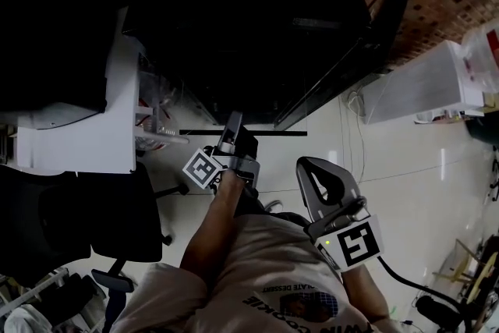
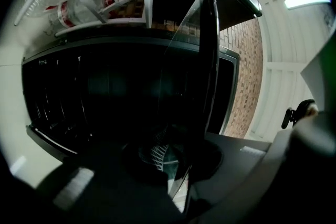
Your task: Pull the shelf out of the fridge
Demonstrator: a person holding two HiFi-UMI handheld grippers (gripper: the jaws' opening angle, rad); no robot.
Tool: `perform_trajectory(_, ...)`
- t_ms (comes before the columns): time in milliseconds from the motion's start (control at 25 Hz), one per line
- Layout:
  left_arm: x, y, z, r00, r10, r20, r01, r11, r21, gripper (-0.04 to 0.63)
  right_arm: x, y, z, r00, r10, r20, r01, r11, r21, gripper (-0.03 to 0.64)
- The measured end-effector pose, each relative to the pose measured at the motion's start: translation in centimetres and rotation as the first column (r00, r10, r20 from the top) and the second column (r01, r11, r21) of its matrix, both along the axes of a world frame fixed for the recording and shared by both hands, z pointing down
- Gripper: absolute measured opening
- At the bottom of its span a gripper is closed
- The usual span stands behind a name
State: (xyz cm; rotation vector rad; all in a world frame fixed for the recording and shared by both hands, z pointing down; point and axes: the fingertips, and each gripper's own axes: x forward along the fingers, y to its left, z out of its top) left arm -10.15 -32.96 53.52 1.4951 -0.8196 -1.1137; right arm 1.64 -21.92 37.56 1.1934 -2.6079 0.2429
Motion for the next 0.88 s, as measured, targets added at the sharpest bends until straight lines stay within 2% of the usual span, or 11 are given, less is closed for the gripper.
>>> perform_trajectory(360,0.0,4.4,-4.4,1.000,0.000,-0.031,0.001,0.999,0.047,0.018,0.1,2.0,-1.6,0.999,-0.021,0.028,0.020,0.998,0.054,0.005)
perform_trajectory(680,-0.4,9.2,-8.8,0.999,0.012,-0.034,-0.008,0.993,0.116,0.018,0.9,3.5,-3.1,0.998,-0.026,0.053,0.021,0.995,0.100,0.005)
perform_trajectory(880,-1.3,11.8,-10.7,0.999,-0.007,-0.035,0.012,0.991,0.132,0.018,1.4,4.2,-3.7,0.998,-0.021,0.066,0.013,0.993,0.118,0.005)
